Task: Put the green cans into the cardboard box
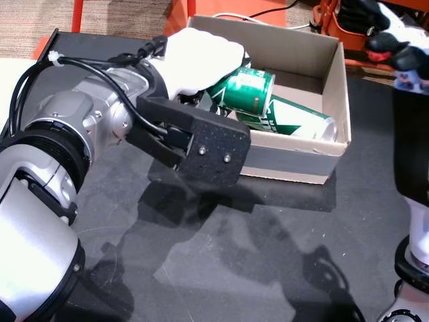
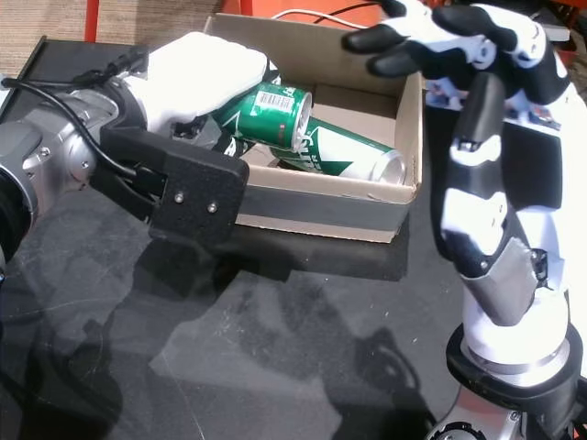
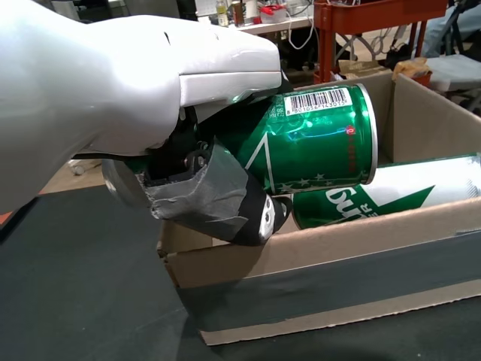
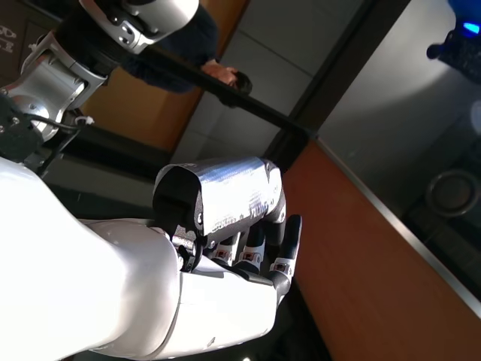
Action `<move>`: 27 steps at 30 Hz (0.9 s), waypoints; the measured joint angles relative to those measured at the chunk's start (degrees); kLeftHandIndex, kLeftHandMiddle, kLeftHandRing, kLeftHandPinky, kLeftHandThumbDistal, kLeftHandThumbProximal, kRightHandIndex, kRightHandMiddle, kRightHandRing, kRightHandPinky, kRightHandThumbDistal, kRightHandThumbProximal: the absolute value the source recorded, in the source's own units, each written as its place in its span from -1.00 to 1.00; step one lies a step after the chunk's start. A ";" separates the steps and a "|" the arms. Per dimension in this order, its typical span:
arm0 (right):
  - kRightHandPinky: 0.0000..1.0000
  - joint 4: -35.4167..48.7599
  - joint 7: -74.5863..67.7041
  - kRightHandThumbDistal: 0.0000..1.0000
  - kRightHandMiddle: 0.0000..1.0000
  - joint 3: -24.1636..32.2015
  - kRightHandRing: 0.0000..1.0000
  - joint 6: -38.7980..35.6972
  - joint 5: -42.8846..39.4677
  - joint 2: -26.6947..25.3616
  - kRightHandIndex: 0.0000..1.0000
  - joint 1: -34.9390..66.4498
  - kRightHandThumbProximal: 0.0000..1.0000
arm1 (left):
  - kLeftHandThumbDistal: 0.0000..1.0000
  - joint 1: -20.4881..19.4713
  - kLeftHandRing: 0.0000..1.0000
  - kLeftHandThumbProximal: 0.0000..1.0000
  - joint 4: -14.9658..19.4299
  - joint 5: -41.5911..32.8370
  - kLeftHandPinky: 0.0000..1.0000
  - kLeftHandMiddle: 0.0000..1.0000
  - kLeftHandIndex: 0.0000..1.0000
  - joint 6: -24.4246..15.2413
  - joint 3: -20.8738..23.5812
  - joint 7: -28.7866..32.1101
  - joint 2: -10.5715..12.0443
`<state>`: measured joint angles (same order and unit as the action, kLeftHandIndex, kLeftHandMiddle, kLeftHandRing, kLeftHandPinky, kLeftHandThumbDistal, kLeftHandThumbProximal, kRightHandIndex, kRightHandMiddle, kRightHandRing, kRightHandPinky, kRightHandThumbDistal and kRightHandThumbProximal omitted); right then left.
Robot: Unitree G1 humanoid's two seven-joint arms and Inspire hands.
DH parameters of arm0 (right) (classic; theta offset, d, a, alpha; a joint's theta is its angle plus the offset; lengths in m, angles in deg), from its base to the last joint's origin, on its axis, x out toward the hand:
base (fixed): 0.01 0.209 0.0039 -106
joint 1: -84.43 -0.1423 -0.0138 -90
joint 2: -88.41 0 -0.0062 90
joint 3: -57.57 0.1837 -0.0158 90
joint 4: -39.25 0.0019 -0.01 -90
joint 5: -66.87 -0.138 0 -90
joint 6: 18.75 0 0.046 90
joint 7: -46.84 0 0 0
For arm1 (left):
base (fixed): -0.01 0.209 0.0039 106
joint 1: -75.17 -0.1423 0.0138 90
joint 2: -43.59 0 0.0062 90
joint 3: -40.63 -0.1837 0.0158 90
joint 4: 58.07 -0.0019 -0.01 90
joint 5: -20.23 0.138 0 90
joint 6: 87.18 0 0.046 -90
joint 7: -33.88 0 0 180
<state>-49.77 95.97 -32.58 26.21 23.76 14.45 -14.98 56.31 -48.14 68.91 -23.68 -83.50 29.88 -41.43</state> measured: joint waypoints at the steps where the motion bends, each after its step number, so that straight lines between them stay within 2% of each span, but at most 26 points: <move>1: 0.29 -0.16 0.31 -0.53 0.04 0.54 0.00 -0.36 0.11 0.31 0.55 -0.21 0.76 | 1.00 -0.01 0.26 -0.78 0.00 0.01 0.39 0.13 0.13 0.03 -0.07 -0.14 -0.02; 3: 0.28 -0.05 -0.14 -0.71 0.07 1.07 -0.02 0.16 0.57 0.37 0.63 -0.24 0.86 | 1.00 -0.02 0.28 -0.65 -0.01 0.01 0.38 0.19 0.20 0.02 -0.24 -0.53 -0.14; 4: 0.30 0.19 -0.90 -0.77 0.08 1.09 -0.01 1.22 0.76 0.37 0.66 -0.21 1.00 | 1.00 -0.02 0.31 -0.58 -0.01 0.01 0.40 0.23 0.24 -0.01 -0.29 -0.80 -0.27; 5: 0.36 0.22 -1.26 -0.70 0.09 1.15 0.01 1.45 1.30 0.48 0.66 -0.21 1.00 | 1.00 -0.02 0.31 -0.53 0.00 0.01 0.40 0.24 0.26 -0.02 -0.31 -0.96 -0.32; 6: 0.31 0.15 -1.17 -0.70 0.08 1.30 -0.02 1.12 1.86 0.66 0.64 -0.23 0.99 | 1.00 -0.02 0.30 -0.49 0.00 0.01 0.38 0.23 0.26 -0.08 -0.36 -1.02 -0.42; 7: 0.25 0.08 -0.88 -0.69 0.07 1.35 -0.06 0.58 2.35 0.86 0.62 -0.25 0.89 | 1.00 -0.02 0.29 -0.46 0.00 0.01 0.37 0.24 0.29 -0.17 -0.39 -1.08 -0.53; 9: 0.27 0.07 -1.16 -0.77 0.08 1.36 -0.06 0.43 3.12 1.50 0.60 -0.25 0.90 | 1.00 -0.02 0.31 -0.39 -0.01 0.01 0.37 0.29 0.36 -0.28 -0.39 -1.16 -0.84; 12: 0.27 -0.57 -1.20 -0.69 0.12 1.52 -0.02 -0.91 3.88 2.42 0.66 -0.79 0.89 | 1.00 -0.04 0.34 -0.27 -0.01 0.01 0.38 0.34 0.40 -0.36 -0.47 -1.48 -1.25; 14: 0.28 -1.41 -0.84 -0.62 0.18 1.63 0.00 -1.49 3.90 2.58 0.73 -1.76 0.95 | 1.00 -0.04 0.35 -0.28 -0.01 0.03 0.37 0.37 0.43 -0.36 -0.83 -1.64 -1.49; 15: 0.29 -1.52 -0.84 -0.68 0.21 1.63 0.02 -1.50 3.98 2.57 0.75 -1.89 0.97 | 1.00 -0.04 0.37 -0.26 -0.01 0.02 0.38 0.39 0.45 -0.36 -0.97 -1.67 -1.51; 18: 0.29 -2.58 -0.13 -0.63 0.26 1.77 0.06 -2.55 4.21 2.56 0.76 -2.19 0.96 | 1.00 -0.04 0.40 -0.24 -0.01 0.02 0.39 0.41 0.48 -0.36 -1.13 -1.75 -1.66; 19: 0.27 -3.03 0.28 -0.61 0.26 1.95 0.07 -2.94 4.21 2.50 0.74 -2.51 0.91 | 1.00 -0.04 0.41 -0.25 -0.01 0.03 0.40 0.42 0.49 -0.36 -1.19 -1.79 -1.69; 20: 0.26 -3.51 0.68 -0.62 0.25 2.16 0.06 -3.26 4.20 2.39 0.71 -2.97 0.89 | 1.00 -0.04 0.41 -0.26 -0.01 0.03 0.40 0.41 0.49 -0.36 -1.22 -1.79 -1.71; 22: 0.31 -3.95 1.02 -0.71 0.31 2.59 0.10 -3.46 4.15 2.32 0.77 -3.31 0.92 | 1.00 -0.04 0.42 -0.22 -0.01 0.03 0.40 0.39 0.45 -0.35 -1.26 -1.79 -1.72; 24: 0.32 -4.40 2.05 -0.55 0.35 2.92 0.12 -4.21 4.07 2.33 0.76 -3.38 0.88 | 1.00 -0.04 0.44 -0.21 -0.01 0.03 0.41 0.36 0.39 -0.35 -1.31 -1.86 -1.84; 26: 0.27 -4.44 2.24 -0.74 0.33 3.02 0.09 -4.12 4.10 2.22 0.73 -3.39 0.99 | 1.00 -0.04 0.44 -0.19 -0.01 0.06 0.44 0.35 0.37 -0.35 -1.44 -2.12 -1.97; 27: 0.35 -4.43 2.13 -0.70 0.33 3.04 0.12 -4.01 4.13 2.22 0.74 -3.39 0.96 | 1.00 -0.04 0.45 -0.18 -0.01 0.10 0.46 0.35 0.37 -0.35 -1.52 -2.25 -2.04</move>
<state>-54.20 98.10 -29.55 22.20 27.89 16.67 -18.38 56.27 -48.15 69.01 -24.03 -85.02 27.63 -43.47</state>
